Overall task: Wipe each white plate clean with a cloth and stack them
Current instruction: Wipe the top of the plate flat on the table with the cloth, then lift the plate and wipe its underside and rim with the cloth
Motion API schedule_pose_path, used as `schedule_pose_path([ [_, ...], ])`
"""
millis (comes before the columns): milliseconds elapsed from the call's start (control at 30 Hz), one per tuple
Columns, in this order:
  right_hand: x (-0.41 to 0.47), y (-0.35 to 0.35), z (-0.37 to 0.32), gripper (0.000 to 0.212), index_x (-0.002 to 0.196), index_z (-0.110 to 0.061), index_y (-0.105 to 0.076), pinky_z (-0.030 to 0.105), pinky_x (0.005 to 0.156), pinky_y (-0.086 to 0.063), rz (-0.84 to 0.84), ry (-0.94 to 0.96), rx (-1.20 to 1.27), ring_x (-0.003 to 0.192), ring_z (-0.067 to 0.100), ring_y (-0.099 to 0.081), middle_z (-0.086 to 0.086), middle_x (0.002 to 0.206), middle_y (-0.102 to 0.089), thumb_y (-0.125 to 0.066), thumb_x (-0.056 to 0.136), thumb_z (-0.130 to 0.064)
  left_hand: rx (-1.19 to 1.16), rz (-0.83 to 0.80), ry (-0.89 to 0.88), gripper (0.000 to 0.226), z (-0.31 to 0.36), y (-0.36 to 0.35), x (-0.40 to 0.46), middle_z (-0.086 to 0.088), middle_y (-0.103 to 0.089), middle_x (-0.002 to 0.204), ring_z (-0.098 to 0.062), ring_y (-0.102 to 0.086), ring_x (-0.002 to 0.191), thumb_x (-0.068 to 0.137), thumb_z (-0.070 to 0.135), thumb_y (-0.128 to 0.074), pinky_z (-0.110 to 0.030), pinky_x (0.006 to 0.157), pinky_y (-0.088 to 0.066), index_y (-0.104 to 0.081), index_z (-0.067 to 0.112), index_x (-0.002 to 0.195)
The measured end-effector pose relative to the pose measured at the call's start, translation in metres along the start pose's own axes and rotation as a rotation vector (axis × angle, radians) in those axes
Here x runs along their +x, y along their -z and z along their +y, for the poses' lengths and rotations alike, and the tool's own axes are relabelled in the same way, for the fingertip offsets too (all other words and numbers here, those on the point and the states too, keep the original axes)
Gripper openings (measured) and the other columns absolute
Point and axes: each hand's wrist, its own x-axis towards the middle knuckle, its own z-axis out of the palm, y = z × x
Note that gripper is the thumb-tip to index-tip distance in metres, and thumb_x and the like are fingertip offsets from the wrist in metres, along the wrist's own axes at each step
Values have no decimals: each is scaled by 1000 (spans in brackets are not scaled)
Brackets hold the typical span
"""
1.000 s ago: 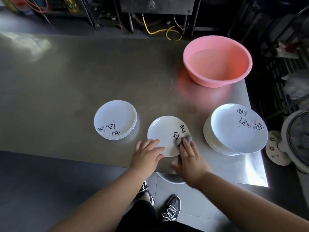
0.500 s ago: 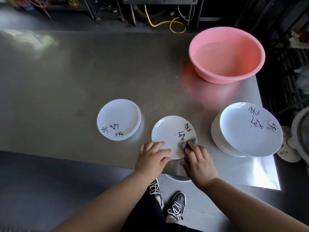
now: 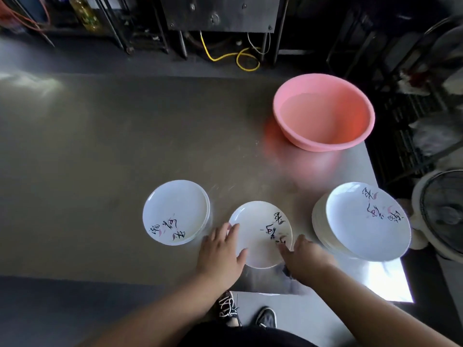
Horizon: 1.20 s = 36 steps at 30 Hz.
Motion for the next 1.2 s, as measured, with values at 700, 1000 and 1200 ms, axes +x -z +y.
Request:
schedule_pose_path([
  [700, 18, 64, -54, 78, 141, 2, -57, 32, 106, -41, -80, -269, 467, 130, 35, -60, 21, 122, -69, -10, 112, -52, -545, -646, 437, 94, -7, 74, 70, -8, -70, 100, -24, -72, 58, 71, 94, -37, -29, 60, -50, -30, 22, 131],
  [1000, -26, 128, -66, 40, 103, -22, -66, 24, 54, -48, 354, 298, 1081, 58, 16, -62, 8, 78, -74, -57, 93, -60, -1645, -357, 518, 42, -6, 140, 88, -8, -70, 134, -26, -76, 106, 114, 45, -34, -53, 85, -62, -50, 15, 138],
  [1200, -47, 169, -73, 23, 122, -45, -56, 36, 58, -47, 613, 512, 508, 57, 12, -53, -5, 64, -58, -53, 102, -56, -1974, -306, 304, 38, -13, 196, 101, -6, -78, 117, -21, -77, 93, 92, 9, -57, -33, 64, -61, -78, 20, 121],
])
